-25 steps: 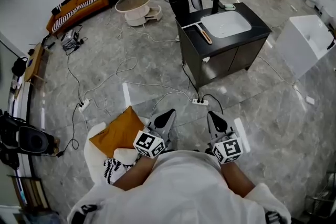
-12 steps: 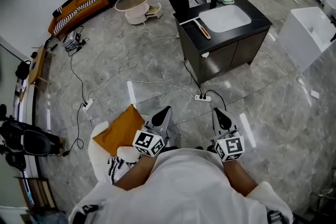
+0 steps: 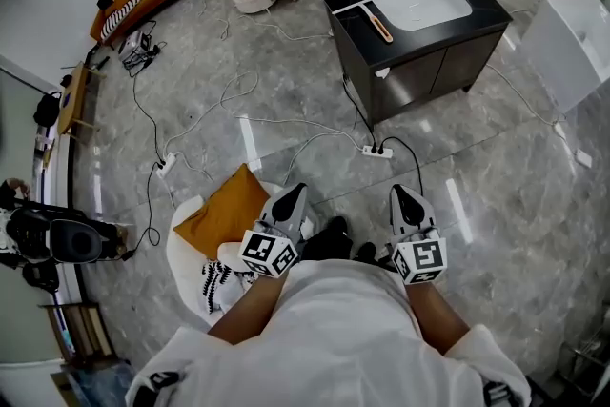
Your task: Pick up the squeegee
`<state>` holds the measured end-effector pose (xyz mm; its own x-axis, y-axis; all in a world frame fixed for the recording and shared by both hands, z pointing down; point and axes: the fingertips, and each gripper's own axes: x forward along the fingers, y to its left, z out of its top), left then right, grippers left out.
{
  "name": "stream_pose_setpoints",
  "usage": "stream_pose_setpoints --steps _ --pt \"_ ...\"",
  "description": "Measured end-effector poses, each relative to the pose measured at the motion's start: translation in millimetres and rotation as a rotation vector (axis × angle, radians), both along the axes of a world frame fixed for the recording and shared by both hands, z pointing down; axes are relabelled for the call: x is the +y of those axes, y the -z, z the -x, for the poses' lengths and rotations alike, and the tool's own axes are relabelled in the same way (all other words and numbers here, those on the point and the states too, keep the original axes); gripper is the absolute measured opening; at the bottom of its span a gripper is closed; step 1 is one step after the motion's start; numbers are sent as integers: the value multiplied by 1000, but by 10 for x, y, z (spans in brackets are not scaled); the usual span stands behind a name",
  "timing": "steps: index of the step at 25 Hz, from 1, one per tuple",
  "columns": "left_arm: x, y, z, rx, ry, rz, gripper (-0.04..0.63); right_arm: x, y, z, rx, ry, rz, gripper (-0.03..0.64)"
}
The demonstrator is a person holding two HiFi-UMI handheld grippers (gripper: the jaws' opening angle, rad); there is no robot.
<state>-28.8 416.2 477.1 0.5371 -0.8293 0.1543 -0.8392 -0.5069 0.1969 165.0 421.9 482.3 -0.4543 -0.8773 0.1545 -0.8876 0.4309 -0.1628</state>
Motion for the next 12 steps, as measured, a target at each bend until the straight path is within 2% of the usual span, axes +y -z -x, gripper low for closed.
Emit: stream_pose_setpoints --steps 7,12 --pt "-387 -130 24 41 10 21 14 -342 -84 -99 0 -43 21 14" --pt "-874 -165 109 84 17 19 14 -772 -57 -74 29 -58 30 14"
